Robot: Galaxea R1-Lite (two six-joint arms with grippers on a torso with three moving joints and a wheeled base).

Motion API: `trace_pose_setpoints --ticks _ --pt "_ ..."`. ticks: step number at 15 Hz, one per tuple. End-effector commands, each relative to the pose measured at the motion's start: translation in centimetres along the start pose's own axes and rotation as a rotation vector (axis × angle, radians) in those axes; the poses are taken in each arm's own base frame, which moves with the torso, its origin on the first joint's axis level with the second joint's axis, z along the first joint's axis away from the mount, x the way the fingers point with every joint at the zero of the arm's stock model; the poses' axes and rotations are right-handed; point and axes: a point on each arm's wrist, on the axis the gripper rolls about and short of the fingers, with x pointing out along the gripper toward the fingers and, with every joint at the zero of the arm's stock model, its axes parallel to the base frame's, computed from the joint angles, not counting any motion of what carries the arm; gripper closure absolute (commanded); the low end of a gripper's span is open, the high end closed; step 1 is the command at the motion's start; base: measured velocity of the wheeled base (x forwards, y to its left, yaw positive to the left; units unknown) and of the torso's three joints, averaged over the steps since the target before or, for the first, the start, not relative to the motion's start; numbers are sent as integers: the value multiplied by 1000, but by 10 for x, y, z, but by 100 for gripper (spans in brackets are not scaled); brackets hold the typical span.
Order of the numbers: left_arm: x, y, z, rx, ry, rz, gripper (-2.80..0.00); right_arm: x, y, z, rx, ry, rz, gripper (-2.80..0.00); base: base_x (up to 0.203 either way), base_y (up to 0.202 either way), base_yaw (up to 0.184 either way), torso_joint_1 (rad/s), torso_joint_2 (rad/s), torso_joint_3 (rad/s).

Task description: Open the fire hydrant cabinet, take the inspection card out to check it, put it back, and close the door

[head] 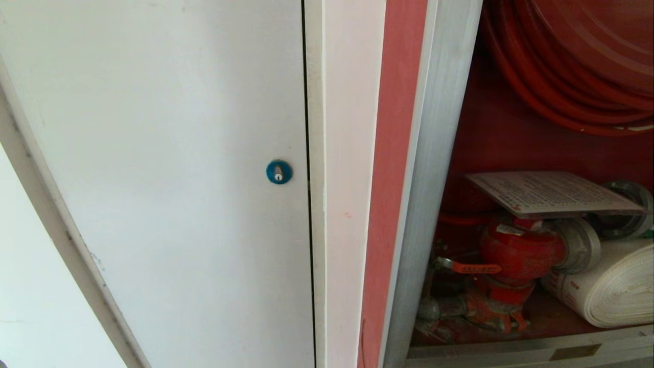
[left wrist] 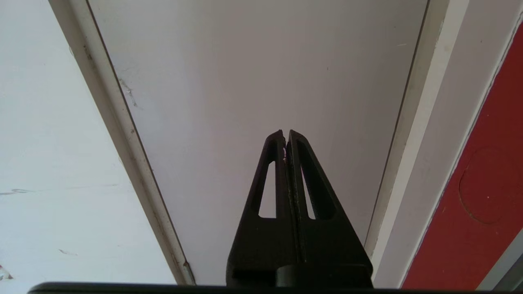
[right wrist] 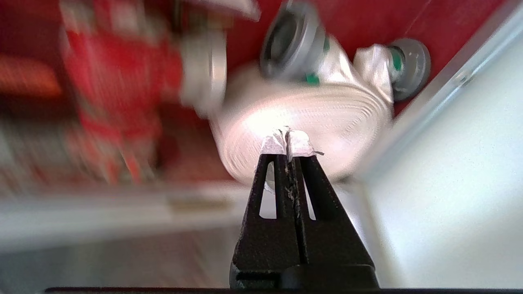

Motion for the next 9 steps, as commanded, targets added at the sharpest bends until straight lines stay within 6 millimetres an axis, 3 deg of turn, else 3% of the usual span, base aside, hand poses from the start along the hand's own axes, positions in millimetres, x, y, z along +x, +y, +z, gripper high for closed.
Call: trace_pose_setpoints --ticks 1,9 --pt "1 0 -6 0 21 -1 0 14 -3 22 -185 200 79 0 0 0 0 0 0 0" --pt "1 0 -6 0 21 -1 0 52 2 43 -1001 263 252 0 0 0 0 0 0 0"
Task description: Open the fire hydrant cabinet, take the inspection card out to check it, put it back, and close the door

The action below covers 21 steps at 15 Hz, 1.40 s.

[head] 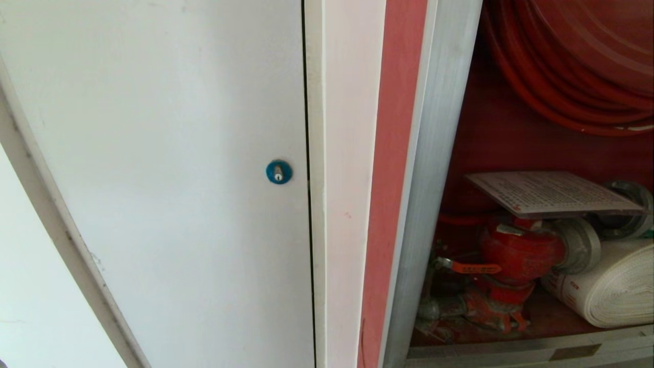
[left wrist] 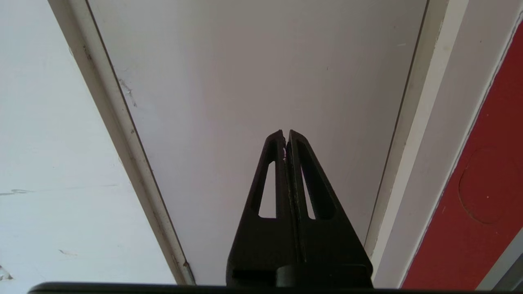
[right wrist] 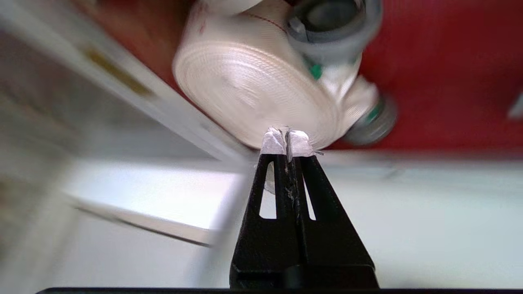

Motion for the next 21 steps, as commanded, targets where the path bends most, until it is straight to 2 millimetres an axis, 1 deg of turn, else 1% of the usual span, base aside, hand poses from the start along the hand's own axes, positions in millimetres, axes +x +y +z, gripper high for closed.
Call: trace_pose_setpoints --ticks 1,2,3,5,7,9,11,12,17,21 --pt "1 0 -6 0 22 -1 0 11 -16 12 -214 7 9 0 0 0 0 0 0 0" --pt "1 0 -6 0 21 -1 0 8 -29 18 -260 -5 -22 0 0 0 0 0 0 0" --pt "1 0 -6 0 21 -1 0 3 -38 21 -293 -7 -27 -280 0 0 0 0 0 0" --pt "1 0 -6 0 21 -1 0 -6 -44 22 -324 -6 20 -280 0 0 0 0 0 0" --pt "1 0 -6 0 22 -1 0 -8 -42 21 -266 -37 53 -280 0 0 0 0 0 0" --pt "1 0 -6 0 21 -1 0 -6 -37 20 -257 -50 115 -280 0 0 0 0 0 0" --pt "1 0 -6 0 21 -1 0 6 -35 23 -265 -37 148 -280 0 0 0 0 0 0" --pt "1 0 -6 -1 21 -1 0 11 -36 25 -259 -41 136 -280 0 0 0 0 0 0" --pt "1 0 -6 0 21 -1 0 55 -38 41 -245 -45 85 -280 0 0 0 0 0 0" --pt "1 0 -6 0 22 -1 0 76 -41 44 -250 -22 74 -280 0 0 0 0 0 0"
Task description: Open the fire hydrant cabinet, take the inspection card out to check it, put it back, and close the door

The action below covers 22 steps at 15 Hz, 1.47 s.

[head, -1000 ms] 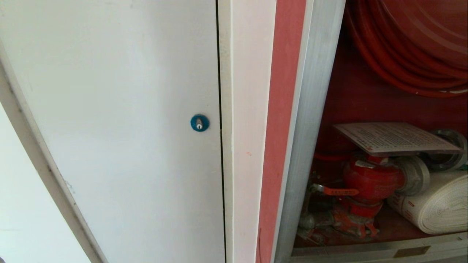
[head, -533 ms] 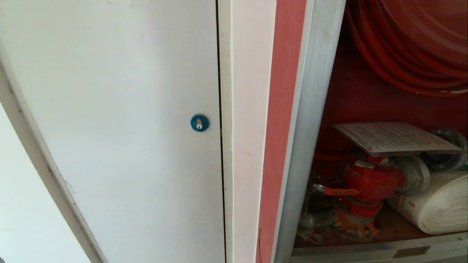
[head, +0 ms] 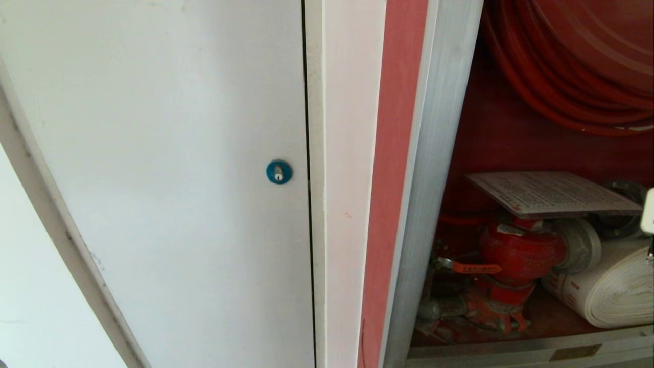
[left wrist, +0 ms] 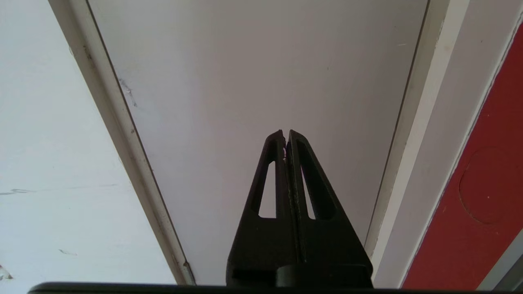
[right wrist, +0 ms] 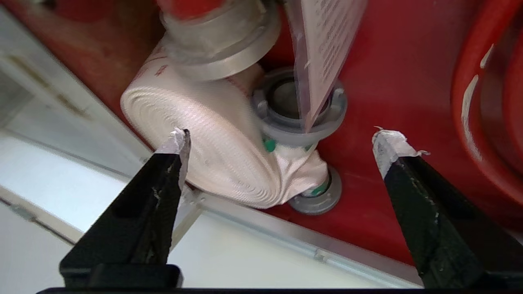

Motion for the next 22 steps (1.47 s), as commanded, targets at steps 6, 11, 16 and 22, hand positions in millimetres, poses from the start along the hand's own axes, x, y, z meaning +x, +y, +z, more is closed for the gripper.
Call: trace_pose_setpoints --ticks 6,11,16,22 --pt "1 0 -6 -1 21 -1 0 46 -6 -1 -7 16 -3 -280 0 0 0 0 0 0" --pt "1 0 -6 -1 21 -1 0 66 -13 3 1 -31 -39 -280 0 0 0 0 0 0" --pt "1 0 -6 -1 21 -1 0 79 -16 2 12 -46 -59 0 0 0 0 0 0 0" --pt "1 0 -6 -1 21 -1 0 81 -13 2 13 -43 -53 0 0 0 0 0 0 0"
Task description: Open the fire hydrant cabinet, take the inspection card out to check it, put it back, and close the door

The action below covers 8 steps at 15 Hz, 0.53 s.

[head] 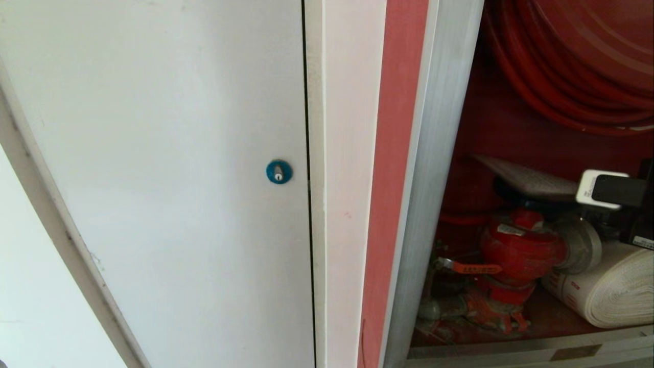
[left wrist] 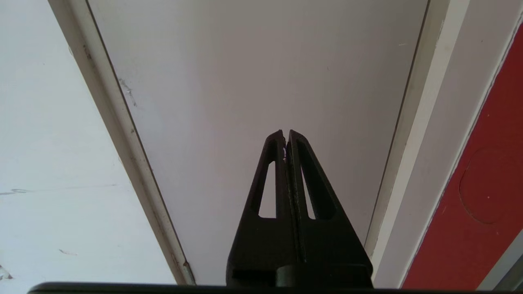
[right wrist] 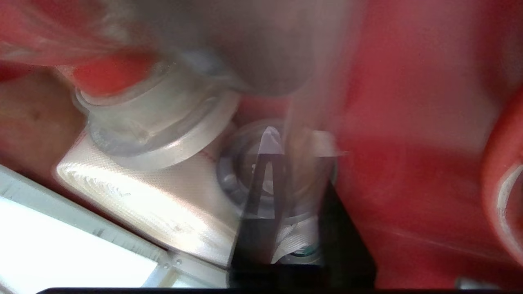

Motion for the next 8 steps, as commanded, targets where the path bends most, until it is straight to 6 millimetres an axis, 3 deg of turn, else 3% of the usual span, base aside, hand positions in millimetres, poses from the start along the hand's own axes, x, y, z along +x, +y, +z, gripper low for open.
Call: trace_pose_setpoints --ticks 1,5,8 --pt "1 0 -6 0 22 -1 0 -3 0 -1 -6 2 -2 0 0 0 0 0 0 0" --pt "1 0 -6 0 20 -1 0 -17 1 -2 -4 -3 -31 0 0 0 0 0 0 0" --pt "1 0 -6 0 20 -1 0 -40 7 -6 0 -11 -68 0 0 0 0 0 0 0"
